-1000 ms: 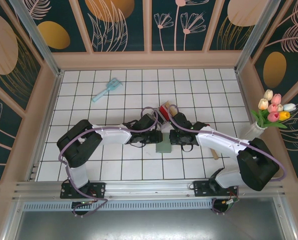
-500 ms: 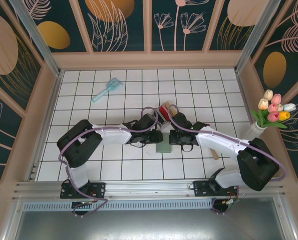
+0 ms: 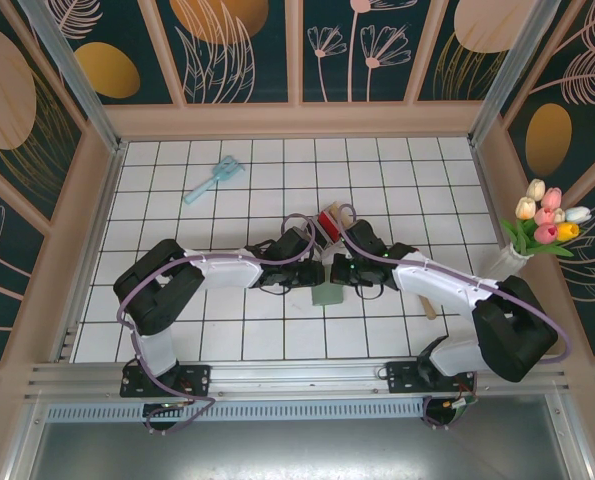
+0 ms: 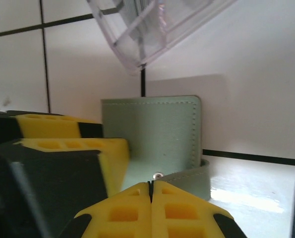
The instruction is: Put the credit cards into the card holder
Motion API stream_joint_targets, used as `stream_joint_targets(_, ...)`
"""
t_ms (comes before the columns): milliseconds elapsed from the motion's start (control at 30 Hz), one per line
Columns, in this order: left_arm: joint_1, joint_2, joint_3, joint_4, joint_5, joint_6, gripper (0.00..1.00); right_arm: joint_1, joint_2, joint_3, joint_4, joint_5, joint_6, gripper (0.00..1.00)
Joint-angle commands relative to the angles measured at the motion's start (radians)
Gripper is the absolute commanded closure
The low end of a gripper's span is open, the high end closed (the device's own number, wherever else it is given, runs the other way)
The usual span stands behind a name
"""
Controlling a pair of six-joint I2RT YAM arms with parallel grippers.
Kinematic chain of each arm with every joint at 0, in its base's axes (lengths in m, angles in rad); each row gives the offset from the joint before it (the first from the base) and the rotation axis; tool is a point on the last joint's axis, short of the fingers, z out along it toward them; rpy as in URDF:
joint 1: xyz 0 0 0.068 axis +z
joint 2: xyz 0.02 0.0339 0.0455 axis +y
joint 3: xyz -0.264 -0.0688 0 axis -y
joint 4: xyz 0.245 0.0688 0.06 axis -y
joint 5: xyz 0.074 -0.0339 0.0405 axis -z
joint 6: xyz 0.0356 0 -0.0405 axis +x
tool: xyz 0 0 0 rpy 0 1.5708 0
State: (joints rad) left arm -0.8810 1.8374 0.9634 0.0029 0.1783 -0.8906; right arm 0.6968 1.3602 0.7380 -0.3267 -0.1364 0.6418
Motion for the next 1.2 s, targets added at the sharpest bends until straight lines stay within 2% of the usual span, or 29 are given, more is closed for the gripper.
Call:
stream_joint_targets(0, -0.01, 0.057, -0.015, -0.003, 0.05, 0.011, 0.56, -0.006, 0.021, -0.018, 0.093, -0.078, 0.041, 1.0)
stream_joint_targets(200, -0.01, 0.056, -0.017, -0.003, 0.05, 0.01, 0.58, -0.013, 0.05, -0.04, 0.114, -0.045, 0.057, 1.0)
stream_joint_targets(500, -0.009, 0.06, -0.014, 0.006, 0.056, 0.008, 0.62, -0.045, 0.057, -0.106, 0.176, -0.114, 0.07, 1.0)
stream_joint_targets(967, -0.01, 0.064, -0.02, 0.012, 0.054, 0.001, 0.63, -0.031, 0.115, -0.119, 0.139, -0.118, 0.028, 1.0)
stream_joint_targets(1167, -0.01, 0.057, -0.029, 0.015, 0.042, -0.009, 0.64, -0.019, 0.105, -0.123, 0.069, -0.07, -0.01, 1.0)
